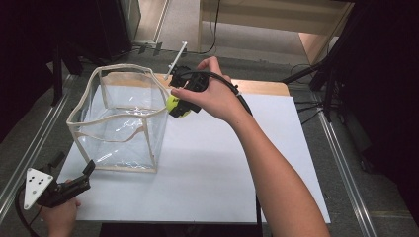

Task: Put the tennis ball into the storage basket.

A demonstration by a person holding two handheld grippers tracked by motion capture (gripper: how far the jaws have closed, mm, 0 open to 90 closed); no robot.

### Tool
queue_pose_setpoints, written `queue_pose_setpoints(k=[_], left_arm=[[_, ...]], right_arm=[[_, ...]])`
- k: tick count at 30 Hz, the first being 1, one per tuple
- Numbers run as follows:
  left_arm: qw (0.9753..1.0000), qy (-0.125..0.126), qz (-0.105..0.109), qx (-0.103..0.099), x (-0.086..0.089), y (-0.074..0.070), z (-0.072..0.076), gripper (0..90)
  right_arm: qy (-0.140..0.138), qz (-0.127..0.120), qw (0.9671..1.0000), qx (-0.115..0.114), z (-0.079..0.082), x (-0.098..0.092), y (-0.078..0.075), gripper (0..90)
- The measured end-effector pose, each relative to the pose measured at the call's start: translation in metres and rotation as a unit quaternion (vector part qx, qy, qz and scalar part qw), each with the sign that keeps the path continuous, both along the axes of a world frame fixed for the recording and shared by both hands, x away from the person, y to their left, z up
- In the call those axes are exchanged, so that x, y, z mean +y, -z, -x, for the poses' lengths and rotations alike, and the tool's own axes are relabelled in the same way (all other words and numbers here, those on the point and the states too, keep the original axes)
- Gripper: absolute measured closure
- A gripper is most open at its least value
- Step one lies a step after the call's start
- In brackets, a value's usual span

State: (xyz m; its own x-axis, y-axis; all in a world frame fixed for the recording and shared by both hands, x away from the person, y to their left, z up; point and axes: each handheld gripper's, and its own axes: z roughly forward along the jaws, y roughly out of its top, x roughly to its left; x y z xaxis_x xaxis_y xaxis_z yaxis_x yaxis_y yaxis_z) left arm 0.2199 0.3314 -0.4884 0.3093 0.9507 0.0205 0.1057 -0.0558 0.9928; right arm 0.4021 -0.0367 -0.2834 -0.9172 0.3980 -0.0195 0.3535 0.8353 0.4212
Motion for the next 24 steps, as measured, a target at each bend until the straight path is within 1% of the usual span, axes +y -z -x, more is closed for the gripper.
queue_pose_setpoints(k=[1, 4, 8, 10, 13, 15, 24], left_arm=[[1.0, 0.0, 0.0, 0.0, 0.0, 0.0, 0.0, 6.9], [1.0, 0.0, -0.002, 0.001, 0.0, 0.0, 0.0, 6.9], [1.0, -0.001, 0.001, 0.0, 0.0, 0.0, 0.0, 6.9], [1.0, -0.001, -0.002, 0.001, 0.0, 0.0, 0.0, 6.9], [1.0, 0.0, -0.003, 0.0, 0.0, 0.0, 0.0, 6.9], [1.0, -0.001, 0.002, 0.0, 0.0, 0.0, 0.0, 6.9], [1.0, -0.001, 0.001, 0.001, 0.0, 0.0, 0.0, 6.9]], right_arm=[[-0.004, 0.002, 1.0, -0.002, -0.001, 0.001, -0.001, 23.5], [-0.002, 0.002, 1.0, -0.001, -0.003, 0.003, -0.002, 23.5], [-0.006, 0.0, 1.0, -0.002, -0.004, 0.006, -0.003, 23.5], [-0.006, 0.0, 1.0, -0.004, -0.005, 0.007, -0.004, 23.5], [-0.006, 0.0, 1.0, -0.003, -0.007, 0.01, -0.003, 23.5], [-0.007, 0.0, 1.0, -0.002, -0.008, 0.011, -0.003, 23.5], [-0.008, 0.0, 1.0, 0.0, -0.014, 0.017, -0.004, 23.5]])
